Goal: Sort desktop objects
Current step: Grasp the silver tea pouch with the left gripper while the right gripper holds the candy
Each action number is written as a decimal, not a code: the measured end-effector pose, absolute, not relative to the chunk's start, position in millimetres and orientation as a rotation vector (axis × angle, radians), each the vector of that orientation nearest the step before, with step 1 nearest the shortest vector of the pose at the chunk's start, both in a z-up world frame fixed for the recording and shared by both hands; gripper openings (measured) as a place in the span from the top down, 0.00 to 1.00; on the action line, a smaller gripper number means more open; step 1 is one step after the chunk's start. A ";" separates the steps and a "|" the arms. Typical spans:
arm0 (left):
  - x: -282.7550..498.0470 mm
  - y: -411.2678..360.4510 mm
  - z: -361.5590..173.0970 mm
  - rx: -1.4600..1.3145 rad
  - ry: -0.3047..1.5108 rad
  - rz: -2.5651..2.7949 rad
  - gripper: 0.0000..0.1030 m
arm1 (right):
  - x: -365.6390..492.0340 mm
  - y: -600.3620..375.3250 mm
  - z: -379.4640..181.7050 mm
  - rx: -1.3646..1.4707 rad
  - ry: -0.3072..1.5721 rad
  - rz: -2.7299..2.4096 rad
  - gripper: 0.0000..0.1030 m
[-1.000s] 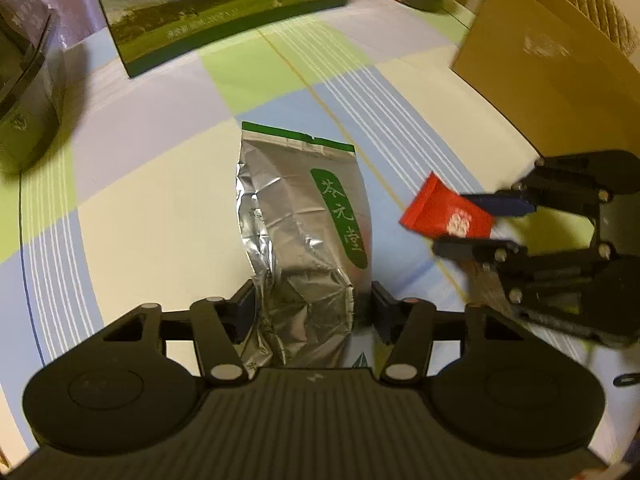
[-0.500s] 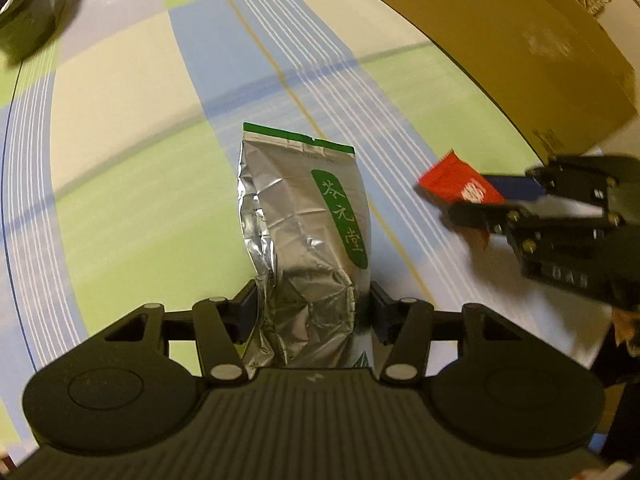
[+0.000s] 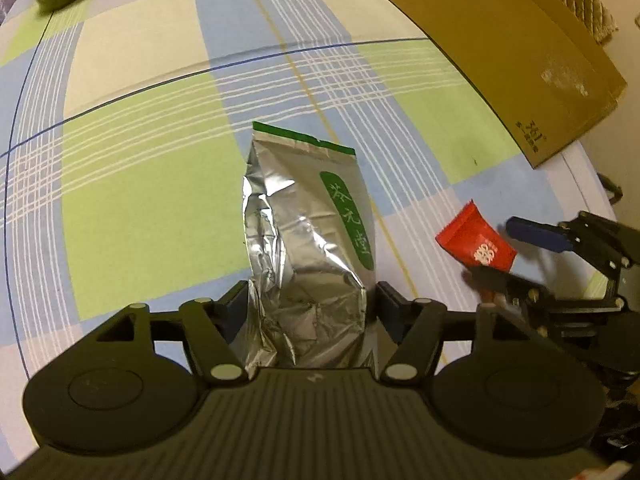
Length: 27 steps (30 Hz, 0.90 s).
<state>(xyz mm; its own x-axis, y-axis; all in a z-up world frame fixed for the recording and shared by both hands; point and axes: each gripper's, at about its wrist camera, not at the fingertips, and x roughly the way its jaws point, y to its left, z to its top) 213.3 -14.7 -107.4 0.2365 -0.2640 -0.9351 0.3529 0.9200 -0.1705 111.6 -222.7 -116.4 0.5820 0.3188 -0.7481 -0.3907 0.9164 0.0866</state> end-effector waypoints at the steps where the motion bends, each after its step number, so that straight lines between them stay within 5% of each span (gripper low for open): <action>1: 214.8 -14.0 -107.9 0.077 1.267 -0.428 0.38 | 110.9 -223.3 -117.0 -0.091 0.853 0.414 0.42; 21: 216.0 -29.5 -114.1 0.170 1.269 -0.470 0.26 | 108.7 -217.1 -131.4 -0.153 0.824 0.448 0.41; 27: 218.7 -26.7 -110.4 0.154 1.279 -0.443 0.41 | 107.3 -217.0 -131.9 -0.151 0.821 0.457 0.41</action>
